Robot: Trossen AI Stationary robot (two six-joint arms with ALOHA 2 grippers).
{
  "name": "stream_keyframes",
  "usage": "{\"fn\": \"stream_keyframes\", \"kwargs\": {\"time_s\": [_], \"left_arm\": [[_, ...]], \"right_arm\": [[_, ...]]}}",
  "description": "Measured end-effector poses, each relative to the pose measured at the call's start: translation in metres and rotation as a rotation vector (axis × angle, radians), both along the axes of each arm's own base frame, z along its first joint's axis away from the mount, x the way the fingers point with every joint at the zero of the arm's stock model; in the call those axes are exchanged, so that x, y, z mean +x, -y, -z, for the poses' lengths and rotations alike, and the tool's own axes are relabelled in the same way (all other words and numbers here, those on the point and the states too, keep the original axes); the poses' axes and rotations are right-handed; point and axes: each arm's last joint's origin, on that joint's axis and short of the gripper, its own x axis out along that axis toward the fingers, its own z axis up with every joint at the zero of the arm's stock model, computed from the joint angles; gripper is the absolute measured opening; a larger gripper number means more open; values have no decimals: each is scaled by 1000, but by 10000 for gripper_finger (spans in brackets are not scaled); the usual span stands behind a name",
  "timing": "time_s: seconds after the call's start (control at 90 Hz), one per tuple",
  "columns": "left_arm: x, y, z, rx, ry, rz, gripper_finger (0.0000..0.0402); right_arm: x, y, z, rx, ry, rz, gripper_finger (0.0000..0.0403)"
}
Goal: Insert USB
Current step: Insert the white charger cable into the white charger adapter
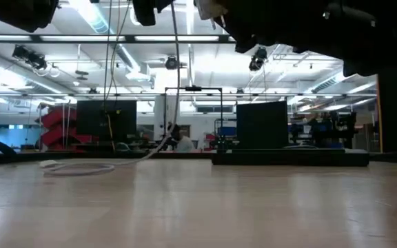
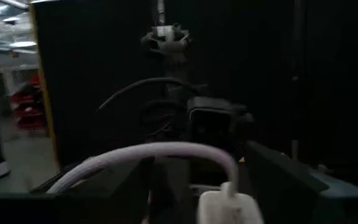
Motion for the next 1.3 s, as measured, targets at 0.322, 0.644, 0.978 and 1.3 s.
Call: {"fn": "stream_keyframes", "kwargs": {"time_s": [0.322,0.644,0.978,1.3], "left_arm": [[1,0,3,16,-34,-7,96],[1,1,3,48,-47,-8,4],[12,-9,16,-28,-58,39,1],[18,-10,27,-36,-34,43,0]], "right_arm": [[1,1,2,0,-13,15,114],[1,4,2,4,-20,17,114],[4,2,0,14,-3,-14,114],[4,1,-2,10,21,-15,114]]}}
